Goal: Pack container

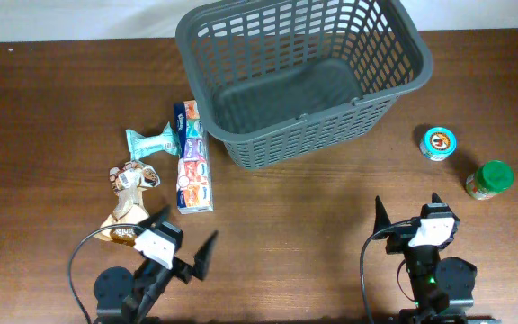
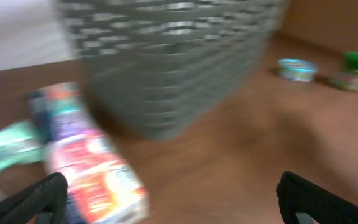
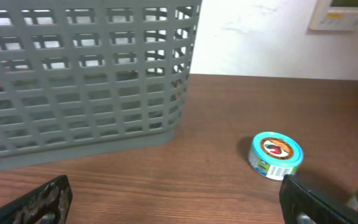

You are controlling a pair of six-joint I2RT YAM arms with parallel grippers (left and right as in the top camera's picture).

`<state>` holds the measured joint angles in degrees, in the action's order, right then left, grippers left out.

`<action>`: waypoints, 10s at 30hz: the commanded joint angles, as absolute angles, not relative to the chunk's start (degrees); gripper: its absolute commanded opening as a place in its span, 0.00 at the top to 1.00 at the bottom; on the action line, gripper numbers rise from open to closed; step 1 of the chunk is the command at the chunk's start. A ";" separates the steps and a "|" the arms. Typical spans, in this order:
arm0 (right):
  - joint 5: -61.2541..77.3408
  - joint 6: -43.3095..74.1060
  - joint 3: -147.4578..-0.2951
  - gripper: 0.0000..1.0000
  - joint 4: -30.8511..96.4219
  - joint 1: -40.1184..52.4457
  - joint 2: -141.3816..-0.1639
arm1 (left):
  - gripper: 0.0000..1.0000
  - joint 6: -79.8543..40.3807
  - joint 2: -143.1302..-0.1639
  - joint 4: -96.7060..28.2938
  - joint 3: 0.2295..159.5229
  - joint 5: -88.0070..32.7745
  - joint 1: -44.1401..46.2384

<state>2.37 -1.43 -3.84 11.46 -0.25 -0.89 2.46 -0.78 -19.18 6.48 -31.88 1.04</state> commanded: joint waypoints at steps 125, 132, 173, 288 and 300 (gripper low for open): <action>19.22 -14.57 -149.99 0.07 87.37 0.27 -119.70 | 0.11 -26.13 -91.70 -60.55 91.88 15.84 62.08; 16.95 -13.58 -149.99 0.55 87.42 0.27 -119.70 | 0.78 -27.07 -92.18 -59.99 91.88 23.05 62.04; 8.32 -8.49 -146.78 0.96 89.84 0.38 -119.70 | 0.98 -27.83 -95.09 -57.01 91.88 24.86 50.00; 7.86 -8.67 -139.68 0.96 93.25 4.60 -119.74 | 0.89 -27.14 -95.57 -56.12 91.88 26.41 32.84; 8.43 -8.71 -139.72 0.26 92.29 4.60 -119.72 | 0.30 -26.92 -95.57 -56.16 91.88 26.37 32.84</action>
